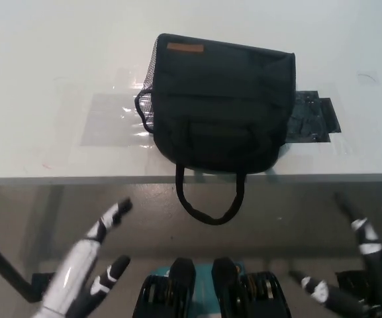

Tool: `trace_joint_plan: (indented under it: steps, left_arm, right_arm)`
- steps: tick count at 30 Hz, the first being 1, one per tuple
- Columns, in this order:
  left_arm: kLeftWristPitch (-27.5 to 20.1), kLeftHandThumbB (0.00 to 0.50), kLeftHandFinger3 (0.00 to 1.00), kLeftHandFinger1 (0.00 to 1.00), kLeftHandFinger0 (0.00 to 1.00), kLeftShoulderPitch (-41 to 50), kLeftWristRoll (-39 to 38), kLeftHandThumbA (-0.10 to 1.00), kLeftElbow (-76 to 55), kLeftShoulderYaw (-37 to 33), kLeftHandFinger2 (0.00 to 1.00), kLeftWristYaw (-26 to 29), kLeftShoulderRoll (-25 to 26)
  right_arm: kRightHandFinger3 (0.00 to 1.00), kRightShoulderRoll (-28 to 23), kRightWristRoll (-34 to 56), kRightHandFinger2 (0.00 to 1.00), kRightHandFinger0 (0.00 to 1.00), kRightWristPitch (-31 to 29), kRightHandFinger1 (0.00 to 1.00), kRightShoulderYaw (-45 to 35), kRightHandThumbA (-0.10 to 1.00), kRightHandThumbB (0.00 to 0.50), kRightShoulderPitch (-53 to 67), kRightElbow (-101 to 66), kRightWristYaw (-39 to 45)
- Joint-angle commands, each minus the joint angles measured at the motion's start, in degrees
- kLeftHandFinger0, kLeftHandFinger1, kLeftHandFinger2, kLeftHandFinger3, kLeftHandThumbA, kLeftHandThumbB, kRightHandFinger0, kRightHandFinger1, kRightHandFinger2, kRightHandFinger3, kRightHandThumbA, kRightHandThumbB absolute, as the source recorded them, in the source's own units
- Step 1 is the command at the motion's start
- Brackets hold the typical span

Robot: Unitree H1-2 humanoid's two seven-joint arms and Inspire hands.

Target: A soft travel bag is kept infront of the robot in the middle of the desk and the robot uses both its hands to press it to reduce its size

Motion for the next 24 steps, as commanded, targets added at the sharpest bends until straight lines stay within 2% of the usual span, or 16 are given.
trace_joint_plan:
  steps: [1, 4, 5, 7, 9, 12, 13, 15, 16, 19, 21, 23, 24]
  left_arm:
    - [2.9, 0.48, 1.0, 1.0, 1.0, -12.3, 10.8, 1.0, -9.9, 3.4, 1.0, -4.6, 4.1]
    - [4.9, 0.492, 1.0, 1.0, 1.0, -17.8, 11.5, 1.0, -10.3, 3.9, 1.0, -6.9, 5.6]
    - [6.6, 0.493, 1.0, 1.0, 1.0, -22.2, 10.3, 1.0, -10.3, 4.4, 1.0, -8.3, 7.1]
    - [8.9, 0.46, 1.0, 1.0, 1.0, -28.4, 10.0, 1.0, -9.5, 4.9, 1.0, -10.1, 8.9]
    - [10.4, 0.449, 1.0, 1.0, 1.0, -33.2, 11.0, 1.0, -8.5, 4.6, 1.0, -11.8, 10.2]
    - [13.3, 0.402, 1.0, 1.0, 1.0, -42.7, 10.8, 1.0, -4.6, 3.0, 1.0, -15.8, 12.5]
    - [13.8, 0.372, 1.0, 1.0, 1.0, -46.0, 11.3, 1.0, -2.2, 2.0, 1.0, -17.4, 13.3]
    - [12.9, 0.326, 1.0, 1.0, 1.0, -51.0, 12.4, 1.0, 3.7, 0.0, 1.0, -19.0, 14.4]
    - [13.1, 0.322, 1.0, 1.0, 1.0, -53.4, 13.1, 1.0, 7.0, -1.1, 1.0, -20.0, 14.7]
    - [13.0, 0.337, 1.0, 1.0, 1.0, -59.7, 14.3, 1.0, 16.9, -3.9, 1.0, -20.8, 14.3]
    - [12.2, 0.346, 1.0, 1.0, 1.0, -64.1, 15.0, 1.0, 24.9, -5.5, 1.0, -20.0, 13.5]
    - [11.5, 0.344, 1.0, 1.0, 1.0, -66.2, 15.3, 1.0, 28.9, -6.4, 1.0, -19.5, 13.2]
    - [10.8, 0.327, 1.0, 1.0, 1.0, -67.4, 15.3, 1.0, 31.4, -6.8, 1.0, -19.2, 12.9]
  right_arm:
    - [1.0, -2.6, -5.9, 1.0, 1.0, 5.0, 1.0, -3.9, 1.0, 0.198, -9.3, -11.3, 2.0]
    - [1.0, -4.0, -5.2, 1.0, 1.0, 9.2, 1.0, -4.7, 1.0, 0.218, -13.2, -13.3, 3.8]
    - [1.0, -4.9, -4.4, 1.0, 1.0, 13.2, 1.0, -5.1, 1.0, 0.222, -16.5, -14.4, 5.2]
    - [1.0, -5.5, -2.8, 1.0, 1.0, 17.5, 1.0, -5.5, 1.0, 0.256, -22.2, -14.3, 6.1]
    - [1.0, -6.0, -1.1, 1.0, 1.0, 20.2, 1.0, -5.6, 1.0, 0.285, -27.0, -12.9, 6.6]
    - [1.0, -6.8, -1.9, 1.0, 1.0, 24.0, 1.0, -5.3, 1.0, 0.267, -35.5, -8.3, 7.6]
    - [1.0, -7.0, -2.3, 1.0, 1.0, 24.0, 1.0, -5.0, 1.0, 0.269, -38.7, -5.3, 7.6]
    - [1.0, -7.4, -1.3, 1.0, 1.0, 26.2, 1.0, -4.3, 1.0, 0.277, -43.7, -0.5, 8.8]
    - [1.0, -7.3, -2.0, 1.0, 1.0, 27.2, 1.0, -3.8, 1.0, 0.278, -46.1, 1.9, 9.1]
    - [1.0, -7.5, -4.4, 1.0, 1.0, 30.5, 1.0, -1.9, 1.0, 0.284, -52.8, 8.5, 10.6]
    - [1.0, -7.0, -4.7, 1.0, 1.0, 30.7, 1.0, -0.7, 1.0, 0.268, -57.6, 15.1, 10.5]
    - [1.0, -6.8, -4.2, 1.0, 1.0, 30.8, 1.0, -0.1, 1.0, 0.258, -59.8, 18.5, 10.5]
    - [1.0, -6.8, -4.2, 1.0, 1.0, 30.5, 1.0, 0.4, 1.0, 0.256, -61.0, 20.9, 10.6]
